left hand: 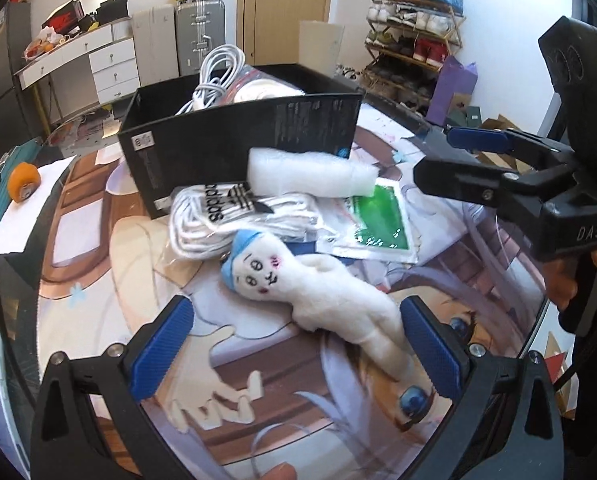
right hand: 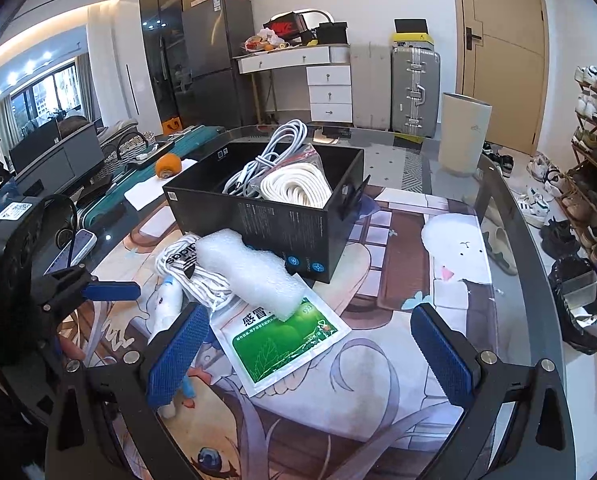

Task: Organize soft objects
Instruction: 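Move both tools over the white bubble wrap and the white plush doll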

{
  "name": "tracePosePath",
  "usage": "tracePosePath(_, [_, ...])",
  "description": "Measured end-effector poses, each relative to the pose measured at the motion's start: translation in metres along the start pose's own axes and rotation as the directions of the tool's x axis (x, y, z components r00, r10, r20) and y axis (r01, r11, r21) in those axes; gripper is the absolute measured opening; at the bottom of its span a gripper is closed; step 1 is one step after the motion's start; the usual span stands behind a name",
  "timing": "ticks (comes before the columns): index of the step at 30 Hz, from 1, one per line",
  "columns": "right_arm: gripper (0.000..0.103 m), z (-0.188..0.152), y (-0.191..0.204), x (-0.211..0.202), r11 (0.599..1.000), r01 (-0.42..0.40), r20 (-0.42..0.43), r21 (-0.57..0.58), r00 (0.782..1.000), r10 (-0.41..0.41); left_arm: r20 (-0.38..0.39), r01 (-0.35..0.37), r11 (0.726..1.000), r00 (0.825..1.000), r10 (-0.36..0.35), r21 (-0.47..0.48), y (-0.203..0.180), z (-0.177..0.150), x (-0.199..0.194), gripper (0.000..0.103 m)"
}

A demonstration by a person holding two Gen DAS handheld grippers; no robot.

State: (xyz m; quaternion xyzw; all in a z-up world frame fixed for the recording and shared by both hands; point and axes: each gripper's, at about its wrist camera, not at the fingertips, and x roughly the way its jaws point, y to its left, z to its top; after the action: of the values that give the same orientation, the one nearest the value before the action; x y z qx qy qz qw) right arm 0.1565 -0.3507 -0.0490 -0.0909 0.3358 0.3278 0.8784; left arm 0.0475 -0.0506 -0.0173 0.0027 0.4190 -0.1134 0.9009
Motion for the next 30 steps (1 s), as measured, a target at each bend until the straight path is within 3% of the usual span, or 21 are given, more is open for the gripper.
tracePosePath(12, [0.103, -0.002, 0.006, 0.008, 1.000, 0.009, -0.025, -0.017, 1.000, -0.010, -0.063, 0.030, 0.999, 0.998, -0.031, -0.026, 0.023, 0.005, -0.002, 0.103])
tracePosePath(18, [0.103, -0.003, 0.012, 0.010, 0.999, 0.023, -0.030, -0.046, 0.999, -0.024, -0.006, 0.057, 0.997, 0.998, -0.058, -0.059, 0.023, 0.007, -0.006, 0.103])
tracePosePath(22, [0.103, -0.003, 0.013, 0.009, 0.998, 0.025, -0.030, -0.051, 0.999, -0.027, 0.015, 0.041, 0.994, 0.999, -0.039, -0.102, 0.023, 0.008, -0.003, 0.103])
tracePosePath(30, [0.103, -0.003, 0.013, 0.009, 0.998, 0.027, -0.031, -0.055, 0.999, -0.028, -0.047, -0.029, 0.998, 0.999, 0.027, -0.052, 0.019, 0.003, 0.007, 0.103])
